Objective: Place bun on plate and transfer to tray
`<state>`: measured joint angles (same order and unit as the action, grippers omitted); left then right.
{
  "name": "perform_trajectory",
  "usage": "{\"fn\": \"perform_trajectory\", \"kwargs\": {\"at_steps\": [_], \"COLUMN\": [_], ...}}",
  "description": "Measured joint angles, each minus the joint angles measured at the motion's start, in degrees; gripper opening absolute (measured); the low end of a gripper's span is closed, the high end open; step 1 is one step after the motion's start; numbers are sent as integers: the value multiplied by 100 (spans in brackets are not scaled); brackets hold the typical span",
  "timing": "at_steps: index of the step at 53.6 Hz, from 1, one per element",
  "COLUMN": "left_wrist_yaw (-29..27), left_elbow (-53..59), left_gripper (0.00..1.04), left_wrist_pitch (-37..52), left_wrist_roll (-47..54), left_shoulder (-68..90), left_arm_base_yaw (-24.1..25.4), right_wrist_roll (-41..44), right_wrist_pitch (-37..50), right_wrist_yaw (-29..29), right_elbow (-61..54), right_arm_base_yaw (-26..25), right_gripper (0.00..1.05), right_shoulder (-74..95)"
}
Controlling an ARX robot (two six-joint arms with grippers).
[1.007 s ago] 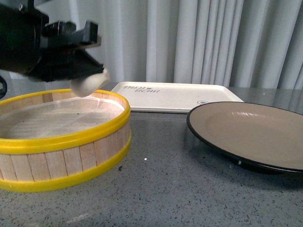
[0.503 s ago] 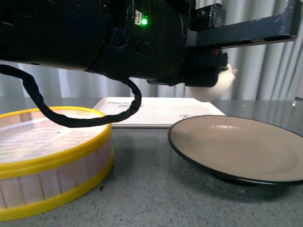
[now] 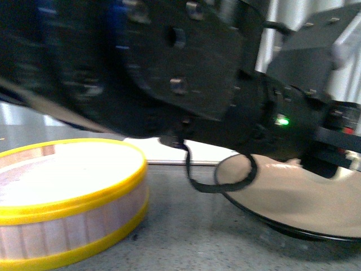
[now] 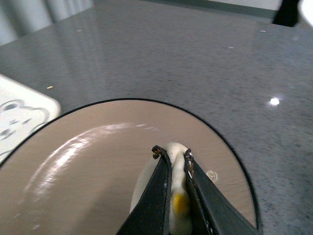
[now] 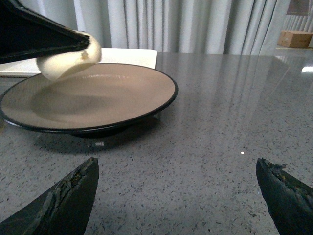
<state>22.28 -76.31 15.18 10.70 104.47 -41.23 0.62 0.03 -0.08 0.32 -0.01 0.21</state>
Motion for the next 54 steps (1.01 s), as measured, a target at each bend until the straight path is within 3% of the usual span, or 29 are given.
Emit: {"fn": "perform_trajectory", "kwargs": {"at_steps": [5, 13, 25, 39, 48, 54], "left_wrist_yaw": [343, 435, 116, -435, -575, -627], "left_elbow": [-249, -734, -1589, -1725, -1722, -1722], "left_gripper": [5, 5, 5, 5, 5, 25], "left_wrist_pitch": [-343, -739, -1049, -1818, -1801, -1779], "left_wrist_roll": [330, 511, 407, 946, 1021, 984], "left_shoulder": [175, 444, 861, 1226, 1246, 1246], "left_arm_base_yaw": [37, 140, 415, 424, 407, 407], "right_wrist_roll": [0, 0, -2, -2, -2, -2], "right_wrist_pitch": [0, 0, 0, 0, 0, 0], "right_wrist_yaw": [0, 0, 2, 2, 0, 0], "right_elbow": [0, 0, 0, 0, 0, 0], "right_arm_base_yaw": [0, 0, 0, 0, 0, 0], "right_gripper": [96, 96, 96, 96, 96, 96], "right_shoulder": [0, 0, 0, 0, 0, 0]}}
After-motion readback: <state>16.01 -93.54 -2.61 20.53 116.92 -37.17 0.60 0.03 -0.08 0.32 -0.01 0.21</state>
